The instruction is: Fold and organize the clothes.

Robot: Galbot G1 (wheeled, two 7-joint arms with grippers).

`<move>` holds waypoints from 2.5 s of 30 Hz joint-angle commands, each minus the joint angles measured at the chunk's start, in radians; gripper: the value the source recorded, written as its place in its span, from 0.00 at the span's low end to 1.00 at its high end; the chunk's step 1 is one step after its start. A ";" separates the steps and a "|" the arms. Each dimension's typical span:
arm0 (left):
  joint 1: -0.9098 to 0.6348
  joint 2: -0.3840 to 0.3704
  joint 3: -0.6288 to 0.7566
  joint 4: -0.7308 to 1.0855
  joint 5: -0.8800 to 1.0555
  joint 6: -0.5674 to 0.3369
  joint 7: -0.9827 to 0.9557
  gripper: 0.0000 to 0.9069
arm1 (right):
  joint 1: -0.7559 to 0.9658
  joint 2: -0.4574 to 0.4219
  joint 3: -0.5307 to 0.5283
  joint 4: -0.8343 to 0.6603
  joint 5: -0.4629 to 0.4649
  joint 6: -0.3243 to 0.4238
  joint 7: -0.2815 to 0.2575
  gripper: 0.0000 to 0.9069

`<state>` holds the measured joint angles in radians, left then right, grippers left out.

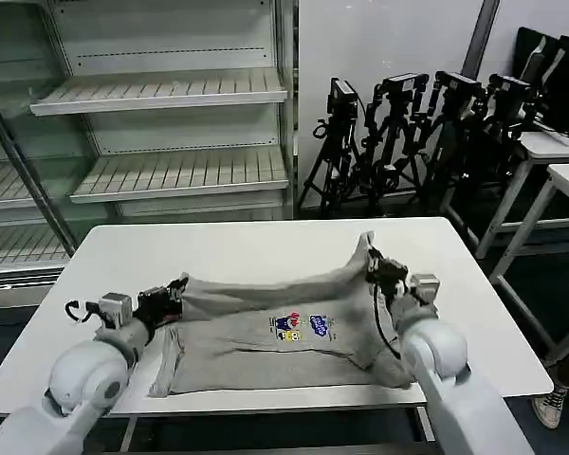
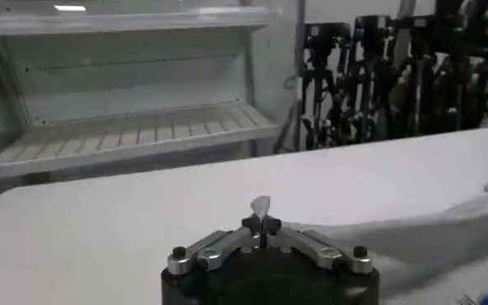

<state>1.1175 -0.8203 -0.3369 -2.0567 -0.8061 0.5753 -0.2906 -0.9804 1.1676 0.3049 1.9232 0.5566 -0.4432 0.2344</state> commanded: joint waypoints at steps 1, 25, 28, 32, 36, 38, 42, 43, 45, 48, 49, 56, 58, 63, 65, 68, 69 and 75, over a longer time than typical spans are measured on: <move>0.192 0.004 -0.030 -0.083 0.049 0.001 0.006 0.02 | -0.305 0.001 0.095 0.179 -0.079 0.001 0.001 0.00; 0.173 -0.057 -0.027 -0.049 0.093 -0.003 0.000 1.00 | -0.362 0.059 0.095 0.203 -0.090 -0.014 0.064 1.00; 0.188 -0.078 -0.055 -0.082 0.082 -0.004 -0.026 1.00 | -0.393 0.052 0.120 0.248 -0.096 0.006 0.062 1.00; 0.244 -0.139 -0.127 -0.128 0.048 -0.017 -0.078 1.00 | -0.472 0.046 0.161 0.331 -0.120 0.025 0.054 1.00; 0.317 -0.218 -0.155 -0.153 0.045 -0.043 -0.113 1.00 | -0.531 0.055 0.193 0.373 -0.137 0.037 0.048 1.00; 0.353 -0.263 -0.147 -0.145 0.069 -0.068 -0.124 1.00 | -0.558 0.062 0.208 0.385 -0.141 0.042 0.046 1.00; 0.367 -0.336 -0.127 -0.109 0.104 -0.092 -0.138 1.00 | -0.593 0.078 0.216 0.392 -0.157 0.056 0.041 1.00; 0.368 -0.351 -0.122 -0.102 0.109 -0.097 -0.140 1.00 | -0.598 0.082 0.216 0.393 -0.161 0.060 0.040 1.00; 0.367 -0.377 -0.110 -0.086 0.124 -0.108 -0.142 1.00 | -0.604 0.088 0.213 0.392 -0.167 0.063 0.040 1.00; 0.362 -0.402 -0.094 -0.070 0.127 -0.113 -0.146 1.00 | -0.611 0.095 0.206 0.391 -0.176 0.067 0.040 1.00; 0.360 -0.407 -0.091 -0.068 0.126 -0.113 -0.146 1.00 | -0.614 0.097 0.205 0.393 -0.177 0.069 0.040 1.00; 0.331 -0.420 -0.082 -0.049 0.114 -0.143 -0.145 0.04 | -0.621 0.111 0.193 0.398 -0.182 0.073 0.041 1.00; 0.325 -0.422 -0.082 -0.044 0.110 -0.150 -0.144 0.04 | -0.622 0.119 0.183 0.397 -0.188 0.074 0.041 1.00; 0.321 -0.424 -0.082 -0.041 0.096 -0.156 -0.143 0.04 | -0.625 0.134 0.168 0.396 -0.197 0.078 0.043 1.00; 0.322 -0.425 -0.083 -0.042 0.087 -0.161 -0.141 0.04 | -0.626 0.140 0.165 0.396 -0.200 0.079 0.043 1.00; 0.326 -0.427 -0.086 -0.045 0.064 -0.168 -0.137 0.04 | -0.627 0.145 0.163 0.397 -0.204 0.081 0.044 1.00; 0.327 -0.429 -0.088 -0.047 0.054 -0.169 -0.137 0.04 | -0.627 0.146 0.164 0.397 -0.204 0.082 0.044 1.00; 0.329 -0.430 -0.117 -0.055 -0.025 -0.185 -0.134 0.04 | -0.630 0.152 0.167 0.403 -0.203 0.084 0.047 1.00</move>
<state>1.4441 -1.2392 -0.4330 -2.1097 -0.7494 0.4094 -0.4234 -1.6021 1.3107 0.4722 2.3185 0.3572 -0.3617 0.2802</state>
